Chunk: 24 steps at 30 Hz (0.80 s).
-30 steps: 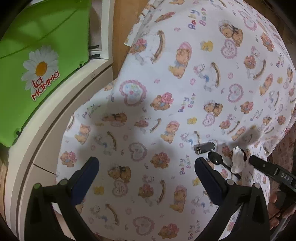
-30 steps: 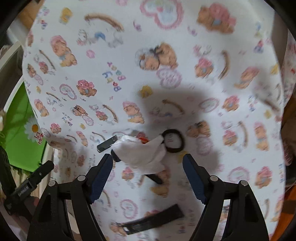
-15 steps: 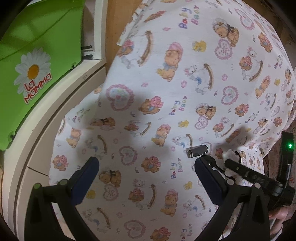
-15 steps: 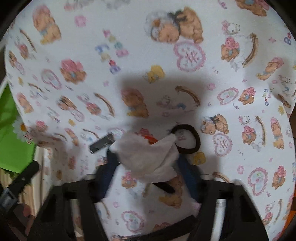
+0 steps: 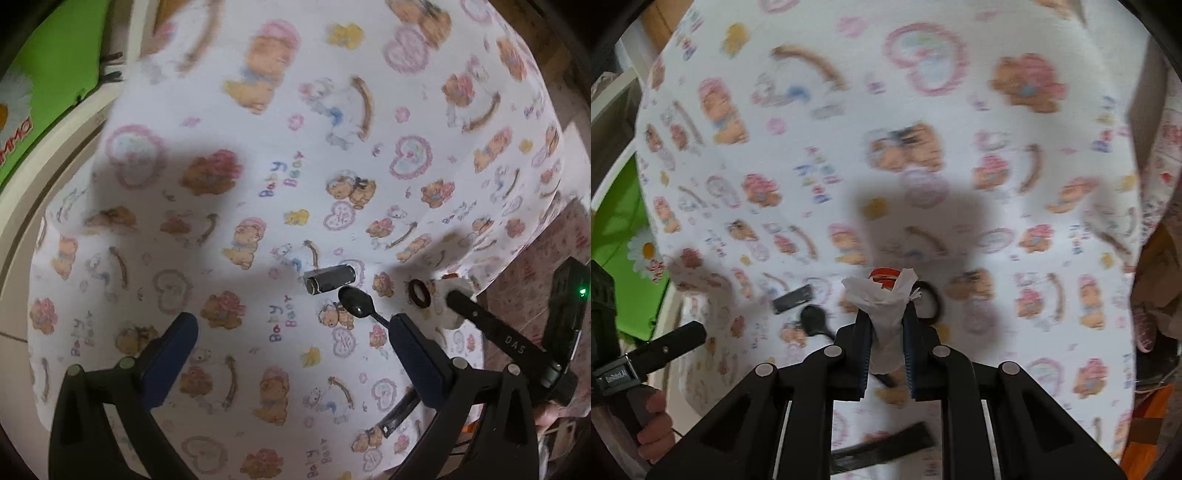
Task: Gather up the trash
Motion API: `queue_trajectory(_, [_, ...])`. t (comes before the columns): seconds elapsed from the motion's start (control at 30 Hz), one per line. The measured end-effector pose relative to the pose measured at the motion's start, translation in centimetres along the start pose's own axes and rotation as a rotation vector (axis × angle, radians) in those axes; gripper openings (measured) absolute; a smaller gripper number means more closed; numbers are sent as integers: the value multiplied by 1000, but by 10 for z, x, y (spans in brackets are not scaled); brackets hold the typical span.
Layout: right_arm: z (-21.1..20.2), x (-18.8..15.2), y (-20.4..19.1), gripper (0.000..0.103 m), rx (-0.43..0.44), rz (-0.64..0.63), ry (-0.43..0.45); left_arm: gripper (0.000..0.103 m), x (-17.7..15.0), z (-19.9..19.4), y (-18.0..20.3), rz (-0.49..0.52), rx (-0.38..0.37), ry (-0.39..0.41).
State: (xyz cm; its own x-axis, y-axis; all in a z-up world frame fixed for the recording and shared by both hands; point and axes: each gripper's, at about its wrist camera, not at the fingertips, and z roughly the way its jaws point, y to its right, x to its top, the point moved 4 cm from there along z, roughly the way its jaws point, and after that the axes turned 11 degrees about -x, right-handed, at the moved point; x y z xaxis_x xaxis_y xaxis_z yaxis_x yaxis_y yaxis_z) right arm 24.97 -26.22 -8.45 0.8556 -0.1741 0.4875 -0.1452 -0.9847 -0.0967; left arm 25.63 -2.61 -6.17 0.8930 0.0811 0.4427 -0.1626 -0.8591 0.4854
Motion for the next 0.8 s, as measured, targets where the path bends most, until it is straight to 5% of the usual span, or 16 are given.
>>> queue_trajectory(0.23, [1, -5, 5, 17, -82, -70, 3, 103, 9, 30, 25, 15, 19, 0])
queue_trajectory(0.47, [-8, -8, 2, 17, -181, -155, 88, 103, 14, 57, 45, 20, 138, 83])
queue_trajectory(0.8, [-17, -4, 35, 17, -212, -161, 100, 102, 14, 100, 40, -13, 322, 48])
